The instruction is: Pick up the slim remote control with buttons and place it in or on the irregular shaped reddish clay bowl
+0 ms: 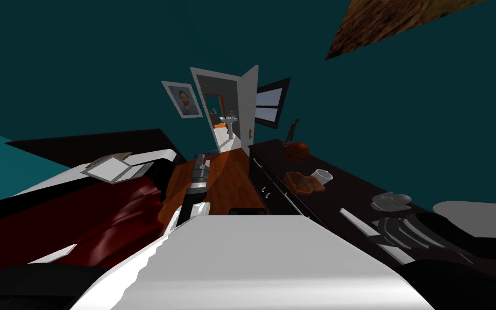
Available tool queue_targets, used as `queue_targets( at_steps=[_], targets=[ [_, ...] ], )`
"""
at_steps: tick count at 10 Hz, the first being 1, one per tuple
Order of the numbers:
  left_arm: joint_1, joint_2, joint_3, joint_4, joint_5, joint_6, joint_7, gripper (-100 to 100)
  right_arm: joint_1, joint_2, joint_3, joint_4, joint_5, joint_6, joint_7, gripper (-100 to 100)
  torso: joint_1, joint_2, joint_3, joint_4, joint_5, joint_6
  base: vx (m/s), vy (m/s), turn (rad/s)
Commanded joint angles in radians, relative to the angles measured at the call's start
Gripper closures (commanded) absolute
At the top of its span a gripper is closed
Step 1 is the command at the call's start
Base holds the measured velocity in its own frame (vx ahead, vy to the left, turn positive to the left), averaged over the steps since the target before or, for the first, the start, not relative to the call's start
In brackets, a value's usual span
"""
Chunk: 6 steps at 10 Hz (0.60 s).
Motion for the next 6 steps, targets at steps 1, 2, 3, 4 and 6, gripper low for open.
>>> queue_targets(
  at_steps=[1, 2, 3, 4, 6],
  targets=[
    [0.000, 0.000, 0.000, 0.000, 0.000, 0.000, 0.000, 0, 0.000, 0.000, 0.000, 0.000, 0.000, 0.000, 0.000, -100, 0.000, 0.000, 0.000, 0.000, 0.000, 0.000, 0.032, -0.022, -0.001],
    [0.000, 0.000, 0.000, 0.000, 0.000, 0.000, 0.000, 0, 0.001, 0.002, -0.001, 0.001, 0.003, -0.001, -0.003, 0, 0.002, 0.003, 0.002, 0.001, 0.001, 0.000, 0.007, -0.005, 0.003],
    [0.000, 0.000, 0.000, 0.000, 0.000, 0.000, 0.000, 0, 0.004, 0.038, 0.009, 0.005, 0.014, 0.018, 0.008, -100, 0.004, 0.005, 0.003, 0.001, 0.001, 0.000, 0.023, 0.002, 0.119],
    [0.000, 0.000, 0.000, 0.000, 0.000, 0.000, 0.000, 0, 0.004, 0.038, 0.009, 0.005, 0.023, 0.018, 0.008, -100, 0.004, 0.005, 0.003, 0.001, 0.001, 0.000, 0.025, 0.000, 0.039],
    [0.000, 0.000, 0.000, 0.000, 0.000, 0.000, 0.000, 0, 0.007, 0.075, 0.019, 0.010, 0.026, 0.036, 0.019, -100, 0.004, 0.006, 0.003, 0.001, 0.001, 0.000, 0.015, -0.002, 0.029]
  ],
)
